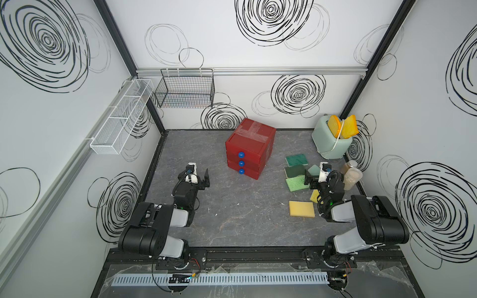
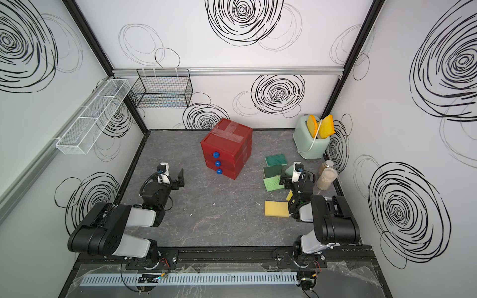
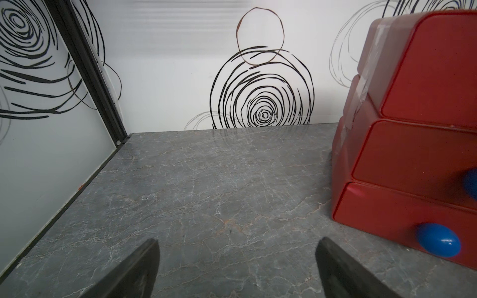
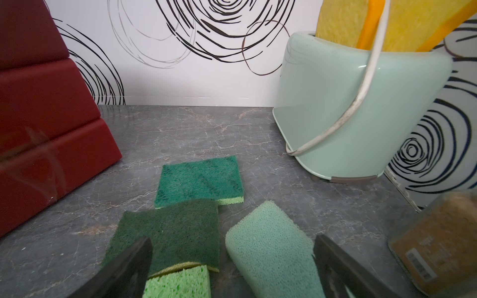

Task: Take the sponge out of the drawer
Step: Reset both arms

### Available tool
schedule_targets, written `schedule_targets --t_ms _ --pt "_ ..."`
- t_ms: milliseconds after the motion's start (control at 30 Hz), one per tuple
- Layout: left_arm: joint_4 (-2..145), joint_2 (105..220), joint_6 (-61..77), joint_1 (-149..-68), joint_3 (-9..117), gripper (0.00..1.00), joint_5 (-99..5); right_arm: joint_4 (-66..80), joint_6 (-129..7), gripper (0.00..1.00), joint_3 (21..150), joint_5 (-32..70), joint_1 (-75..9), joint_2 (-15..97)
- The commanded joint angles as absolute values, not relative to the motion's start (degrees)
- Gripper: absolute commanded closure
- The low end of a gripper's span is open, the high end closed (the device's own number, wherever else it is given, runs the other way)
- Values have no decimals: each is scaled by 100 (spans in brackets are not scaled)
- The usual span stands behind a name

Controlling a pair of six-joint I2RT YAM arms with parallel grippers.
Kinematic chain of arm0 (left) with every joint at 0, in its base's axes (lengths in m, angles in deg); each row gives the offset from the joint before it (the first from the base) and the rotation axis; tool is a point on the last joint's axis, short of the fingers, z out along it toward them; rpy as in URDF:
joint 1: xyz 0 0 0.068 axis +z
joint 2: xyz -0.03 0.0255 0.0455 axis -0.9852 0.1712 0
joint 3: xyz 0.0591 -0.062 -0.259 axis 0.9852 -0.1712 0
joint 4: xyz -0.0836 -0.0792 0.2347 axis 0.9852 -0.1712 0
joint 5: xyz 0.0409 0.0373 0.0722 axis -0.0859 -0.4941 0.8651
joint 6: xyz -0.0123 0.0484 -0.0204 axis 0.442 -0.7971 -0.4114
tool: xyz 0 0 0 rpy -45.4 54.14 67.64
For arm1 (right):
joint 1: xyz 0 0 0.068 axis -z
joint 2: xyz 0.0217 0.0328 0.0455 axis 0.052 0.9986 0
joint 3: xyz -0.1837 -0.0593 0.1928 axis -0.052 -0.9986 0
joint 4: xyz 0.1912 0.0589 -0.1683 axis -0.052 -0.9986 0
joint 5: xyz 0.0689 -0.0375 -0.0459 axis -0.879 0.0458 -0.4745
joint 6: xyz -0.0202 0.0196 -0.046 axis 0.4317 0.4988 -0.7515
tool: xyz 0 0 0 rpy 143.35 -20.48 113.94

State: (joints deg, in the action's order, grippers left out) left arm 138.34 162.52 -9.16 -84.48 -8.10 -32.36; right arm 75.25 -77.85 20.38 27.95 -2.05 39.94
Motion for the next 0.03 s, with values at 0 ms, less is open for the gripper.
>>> schedule_targets --t_ms 0 --pt "14297 16262 -1052 -8410 -812 2 -3337 7708 -7834 1 2122 2862 -228 3993"
